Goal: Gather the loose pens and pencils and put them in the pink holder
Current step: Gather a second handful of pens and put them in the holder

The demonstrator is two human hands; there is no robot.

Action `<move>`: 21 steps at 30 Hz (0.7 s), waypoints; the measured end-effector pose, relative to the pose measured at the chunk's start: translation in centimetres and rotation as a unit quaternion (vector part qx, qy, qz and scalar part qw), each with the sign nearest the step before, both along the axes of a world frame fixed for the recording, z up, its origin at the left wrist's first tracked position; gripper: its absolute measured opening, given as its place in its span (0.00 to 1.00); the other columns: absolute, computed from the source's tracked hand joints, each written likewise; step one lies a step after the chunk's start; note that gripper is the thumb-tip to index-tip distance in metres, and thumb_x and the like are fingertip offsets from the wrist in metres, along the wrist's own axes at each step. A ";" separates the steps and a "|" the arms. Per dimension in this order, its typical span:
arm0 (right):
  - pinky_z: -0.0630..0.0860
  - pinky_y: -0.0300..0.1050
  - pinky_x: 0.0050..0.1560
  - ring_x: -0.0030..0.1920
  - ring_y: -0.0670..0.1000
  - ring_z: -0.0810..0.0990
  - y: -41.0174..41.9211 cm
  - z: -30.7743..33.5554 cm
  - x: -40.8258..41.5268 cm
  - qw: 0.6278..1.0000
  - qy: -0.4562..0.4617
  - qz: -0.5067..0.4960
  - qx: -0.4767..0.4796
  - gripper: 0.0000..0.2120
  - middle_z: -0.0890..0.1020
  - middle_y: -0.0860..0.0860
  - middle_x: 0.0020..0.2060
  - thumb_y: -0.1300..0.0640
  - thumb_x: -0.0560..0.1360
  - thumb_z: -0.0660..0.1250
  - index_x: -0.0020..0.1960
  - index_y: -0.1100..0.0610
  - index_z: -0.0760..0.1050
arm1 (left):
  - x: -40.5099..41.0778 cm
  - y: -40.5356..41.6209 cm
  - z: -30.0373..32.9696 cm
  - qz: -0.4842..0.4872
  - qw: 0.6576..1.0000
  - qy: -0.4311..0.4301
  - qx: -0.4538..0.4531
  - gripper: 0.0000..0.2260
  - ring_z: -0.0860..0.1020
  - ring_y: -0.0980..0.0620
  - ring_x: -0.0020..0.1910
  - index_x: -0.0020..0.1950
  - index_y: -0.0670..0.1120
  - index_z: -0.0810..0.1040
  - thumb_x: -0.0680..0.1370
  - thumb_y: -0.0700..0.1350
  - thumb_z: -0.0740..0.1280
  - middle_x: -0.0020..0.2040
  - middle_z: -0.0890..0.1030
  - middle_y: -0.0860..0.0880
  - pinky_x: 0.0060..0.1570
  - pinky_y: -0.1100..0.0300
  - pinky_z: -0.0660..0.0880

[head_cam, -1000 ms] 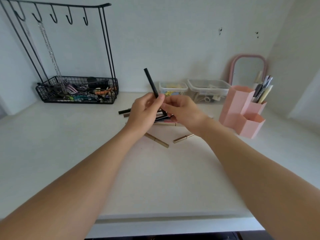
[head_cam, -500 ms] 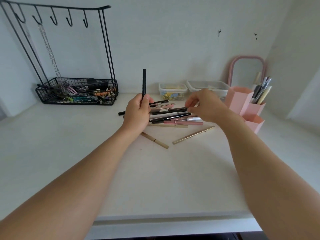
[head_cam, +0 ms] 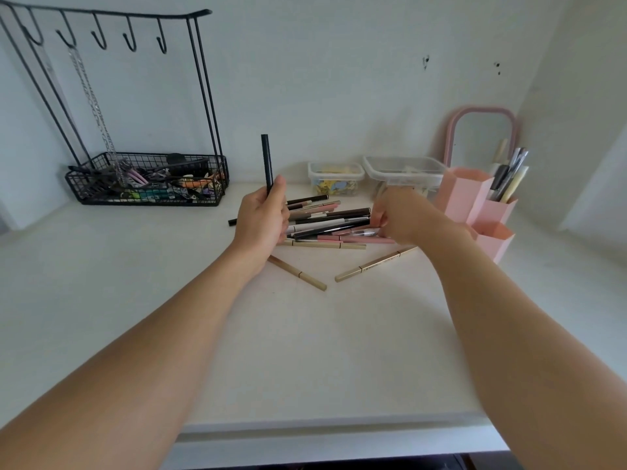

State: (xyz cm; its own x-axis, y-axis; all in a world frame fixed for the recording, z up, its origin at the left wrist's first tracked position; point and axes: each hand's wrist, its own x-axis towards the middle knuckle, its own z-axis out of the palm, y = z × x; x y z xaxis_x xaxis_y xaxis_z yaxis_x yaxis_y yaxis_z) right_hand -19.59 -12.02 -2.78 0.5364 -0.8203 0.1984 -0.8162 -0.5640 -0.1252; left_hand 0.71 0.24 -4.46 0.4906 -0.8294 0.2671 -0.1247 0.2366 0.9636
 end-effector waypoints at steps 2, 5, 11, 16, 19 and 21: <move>0.82 0.53 0.49 0.44 0.57 0.83 0.3 0.0 0.1 1.000 0.006 -0.001 -0.001 0.15 0.84 0.53 0.44 0.69 0.69 0.66 0.46 0.52 0.85 | 0.1 -0.1 -0.2 -0.004 1.000 -0.019 -0.006 0.21 0.68 0.54 0.25 0.35 0.46 0.66 0.86 0.53 0.58 0.25 0.68 0.54 0.27 0.60 0.68; 0.82 0.52 0.49 0.45 0.57 0.83 0.5 0.0 0.1 1.000 0.020 -0.002 -0.001 0.14 0.84 0.54 0.44 0.68 0.71 0.66 0.47 0.52 0.84 | 0.1 -0.3 -0.5 -0.001 0.999 -0.047 -0.012 0.20 0.73 0.53 0.27 0.36 0.44 0.71 0.86 0.51 0.58 0.26 0.72 0.53 0.34 0.56 0.74; 0.79 0.52 0.54 0.48 0.54 0.82 1.0 0.4 0.2 0.999 -0.007 0.046 0.013 0.10 0.84 0.51 0.47 0.64 0.75 0.68 0.44 0.51 0.84 | 0.1 -0.6 -0.6 -0.025 0.999 -0.027 -0.015 0.18 0.67 0.53 0.26 0.39 0.44 0.72 0.87 0.49 0.58 0.28 0.69 0.52 0.28 0.61 0.67; 0.75 0.43 0.51 0.49 0.52 0.81 1.2 0.8 -0.1 0.997 -0.032 0.057 0.028 0.08 0.84 0.52 0.47 0.64 0.76 0.68 0.49 0.56 0.86 | 0.0 -0.6 -0.6 -0.050 0.999 -0.002 0.003 0.14 0.61 0.56 0.24 0.42 0.45 0.73 0.86 0.48 0.60 0.25 0.66 0.56 0.25 0.63 0.59; 0.69 0.38 0.49 0.46 0.47 0.78 1.6 1.3 -0.4 0.994 -0.075 0.061 0.053 0.07 0.82 0.48 0.44 0.64 0.76 0.69 0.47 0.57 0.86 | -0.3 -0.3 -0.5 -0.058 0.998 -0.007 0.016 0.14 0.62 0.56 0.25 0.42 0.45 0.73 0.86 0.48 0.61 0.26 0.66 0.56 0.26 0.63 0.59; 0.71 0.35 0.47 0.44 0.45 0.79 1.9 1.7 -0.6 0.992 -0.069 0.073 0.072 0.07 0.84 0.47 0.43 0.63 0.75 0.69 0.46 0.56 0.86 | -0.5 -0.2 -0.3 -0.061 0.998 -0.006 0.017 0.14 0.62 0.56 0.25 0.42 0.45 0.74 0.85 0.49 0.61 0.26 0.66 0.55 0.27 0.63 0.60</move>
